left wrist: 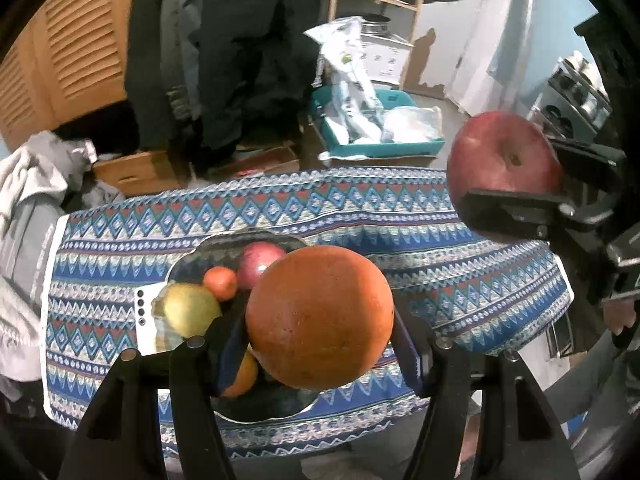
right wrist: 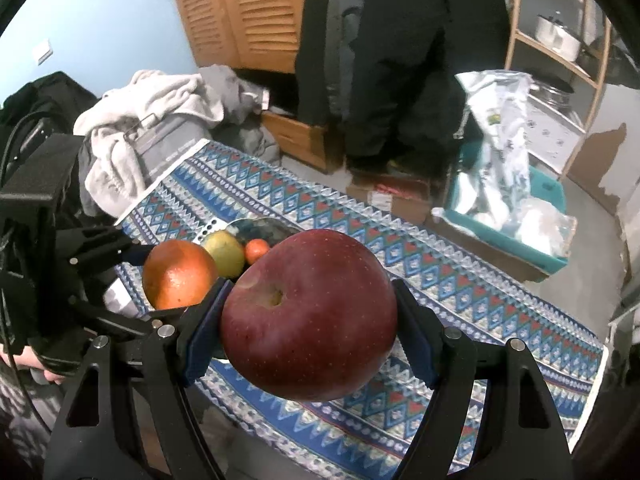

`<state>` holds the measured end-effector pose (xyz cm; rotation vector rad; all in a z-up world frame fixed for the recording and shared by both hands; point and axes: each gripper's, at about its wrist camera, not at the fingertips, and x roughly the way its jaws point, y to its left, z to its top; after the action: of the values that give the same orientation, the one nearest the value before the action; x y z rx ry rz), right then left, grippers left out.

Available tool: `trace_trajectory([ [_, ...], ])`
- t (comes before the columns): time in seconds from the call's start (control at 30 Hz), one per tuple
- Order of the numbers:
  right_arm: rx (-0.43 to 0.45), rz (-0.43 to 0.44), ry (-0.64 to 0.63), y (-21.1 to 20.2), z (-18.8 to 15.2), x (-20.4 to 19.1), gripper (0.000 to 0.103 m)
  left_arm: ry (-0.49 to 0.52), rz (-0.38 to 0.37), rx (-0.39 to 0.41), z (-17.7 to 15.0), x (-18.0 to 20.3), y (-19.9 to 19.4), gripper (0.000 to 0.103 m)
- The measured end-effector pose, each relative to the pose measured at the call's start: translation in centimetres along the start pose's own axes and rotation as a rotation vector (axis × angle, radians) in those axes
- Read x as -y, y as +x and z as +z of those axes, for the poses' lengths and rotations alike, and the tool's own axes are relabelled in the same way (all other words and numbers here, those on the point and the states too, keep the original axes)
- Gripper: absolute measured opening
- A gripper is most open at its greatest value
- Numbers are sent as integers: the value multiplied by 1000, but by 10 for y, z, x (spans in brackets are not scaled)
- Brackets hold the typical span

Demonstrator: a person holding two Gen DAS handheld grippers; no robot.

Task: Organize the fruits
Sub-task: 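Carry the orange over the glass bowl with the left tool while the right tool carries the apple there, then lower the orange into the bowl with the left tool while the right tool lowers the apple in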

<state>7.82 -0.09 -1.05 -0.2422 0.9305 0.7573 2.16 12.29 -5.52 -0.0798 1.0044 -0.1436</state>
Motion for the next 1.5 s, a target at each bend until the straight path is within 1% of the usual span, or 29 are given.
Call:
trace_trajectory([
  [0.2, -54, 29, -7, 34, 7, -18, 78, -57, 41, -23, -9, -32, 10, 66],
  [0.37, -104, 51, -8, 64, 8, -29, 78, -100, 79, -64, -18, -58, 28, 66],
  [0.47, -140, 58, -3, 85, 4, -32, 78, -134, 107, -100, -26, -72, 43, 66],
  [0.6, -195, 78, 8, 115, -5, -34, 78, -164, 112, -136, -30, -84, 61, 66],
  [0.7, -228, 76, 6, 133, -14, -33, 78, -177, 117, -171, -33, -88, 76, 66],
  [0.87, -289, 87, 19, 157, -29, -31, 78, -204, 106, -229, -39, -94, 97, 66],
  [1.07, -318, 93, 27, 171, -38, -27, 78, -220, 108, -279, -46, -97, 112, 66],
  [1.33, -353, 131, 37, 185, -48, -31, 78, -211, 113, -275, -45, -95, 112, 67],
  [1.4, -370, 127, 34, 189, -52, -32, 79, -207, 121, -278, -45, -95, 112, 73],
  [1.5, -367, 133, 21, 189, -56, -33, 79, -208, 121, -281, -45, -95, 110, 75],
])
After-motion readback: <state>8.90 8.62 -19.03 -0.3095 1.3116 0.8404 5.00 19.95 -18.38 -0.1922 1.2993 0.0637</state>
